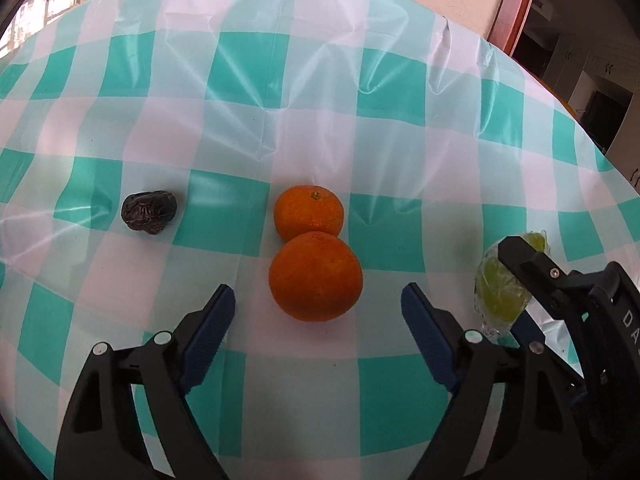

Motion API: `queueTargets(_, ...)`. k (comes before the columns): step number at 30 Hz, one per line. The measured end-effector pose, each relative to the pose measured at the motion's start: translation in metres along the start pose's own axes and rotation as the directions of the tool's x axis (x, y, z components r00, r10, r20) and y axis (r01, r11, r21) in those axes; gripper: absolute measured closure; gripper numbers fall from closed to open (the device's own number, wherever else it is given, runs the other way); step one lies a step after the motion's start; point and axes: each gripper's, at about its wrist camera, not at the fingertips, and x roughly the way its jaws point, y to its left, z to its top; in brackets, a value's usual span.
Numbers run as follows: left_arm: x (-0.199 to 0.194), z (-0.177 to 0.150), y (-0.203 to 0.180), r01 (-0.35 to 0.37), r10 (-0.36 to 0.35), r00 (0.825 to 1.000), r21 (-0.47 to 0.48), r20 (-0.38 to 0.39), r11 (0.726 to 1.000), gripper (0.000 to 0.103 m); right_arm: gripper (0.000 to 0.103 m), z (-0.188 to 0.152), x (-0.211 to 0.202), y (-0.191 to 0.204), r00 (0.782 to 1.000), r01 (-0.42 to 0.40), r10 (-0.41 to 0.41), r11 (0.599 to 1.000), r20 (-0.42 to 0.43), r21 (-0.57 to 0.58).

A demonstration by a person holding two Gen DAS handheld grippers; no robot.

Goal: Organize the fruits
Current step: 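Grasp a mandarin with the left tool while the right tool grasps another wrapped cabbage, then carry the mandarin and cabbage in both tools over the box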

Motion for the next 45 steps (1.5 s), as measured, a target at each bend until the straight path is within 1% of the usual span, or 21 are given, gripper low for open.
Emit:
queueTargets(1,0.001,0.002,-0.001,0.001,-0.001,1.000,0.005,-0.001,1.000,0.031,0.044,0.000,0.000,0.001,1.000,-0.001,0.001,1.000,-0.002,-0.005)
queueTargets(2,0.002,0.003,-0.001,0.000,0.000,1.000,0.000,0.002,1.000,0.032,0.044,0.001,0.000,0.000,1.000,0.001,-0.001,1.000,-0.002,-0.011)
queueTargets(3,0.001,0.003,0.001,0.003,-0.002,1.000,-0.012,0.006,1.000,0.039,0.044,0.002,-0.001,-0.001,1.000,0.001,-0.001,1.000,0.000,-0.016)
queueTargets(4,0.000,0.004,0.006,0.010,-0.010,1.000,-0.031,0.012,0.999,0.054,0.044,0.001,-0.002,-0.001,1.000,-0.001,0.001,1.000,0.001,-0.019)
queueTargets(5,-0.001,0.004,0.011,0.043,-0.042,0.999,-0.053,0.017,0.998,0.059,0.044,0.001,-0.003,-0.002,1.000,-0.003,0.003,1.000,0.000,-0.021)
queueTargets(6,-0.002,0.004,0.018,0.066,-0.064,0.998,-0.075,0.027,0.995,0.058,0.044,0.001,-0.003,-0.002,1.000,0.000,0.000,1.000,0.002,-0.024)
queueTargets(8,-0.007,0.005,0.022,0.073,-0.069,0.996,-0.095,0.052,0.993,0.059,0.044,0.001,-0.004,-0.001,1.000,0.002,-0.002,0.999,0.008,-0.032)
queueTargets(16,-0.020,0.001,0.025,0.084,-0.071,0.992,-0.124,0.101,0.989,0.059,0.044,0.000,-0.003,0.004,1.000,0.027,-0.027,0.997,0.003,-0.066)
queueTargets(21,-0.027,-0.007,0.038,0.106,-0.092,0.992,-0.174,0.091,0.979,0.059,0.044,-0.004,-0.003,0.002,0.999,0.028,-0.029,0.999,-0.022,-0.047)
queueTargets(25,-0.038,-0.021,0.047,0.124,-0.107,0.990,-0.218,0.089,0.968,0.059,0.044,-0.012,-0.011,0.004,0.999,0.022,-0.023,0.998,-0.026,-0.061)
queueTargets(29,-0.052,-0.035,0.053,0.115,-0.098,0.991,-0.221,0.087,0.969,0.059,0.044,-0.024,-0.019,0.013,0.999,0.030,-0.034,0.993,-0.032,-0.112)
queueTargets(37,-0.079,-0.064,0.064,0.101,-0.081,0.993,-0.244,0.090,0.964,0.059,0.044,-0.047,-0.043,0.019,0.998,0.030,-0.038,0.984,-0.040,-0.173)
queueTargets(45,-0.110,-0.099,0.080,0.100,-0.075,0.992,-0.270,0.099,0.958,0.059,0.044,-0.067,-0.065,0.019,0.998,0.025,-0.035,0.981,-0.050,-0.192)
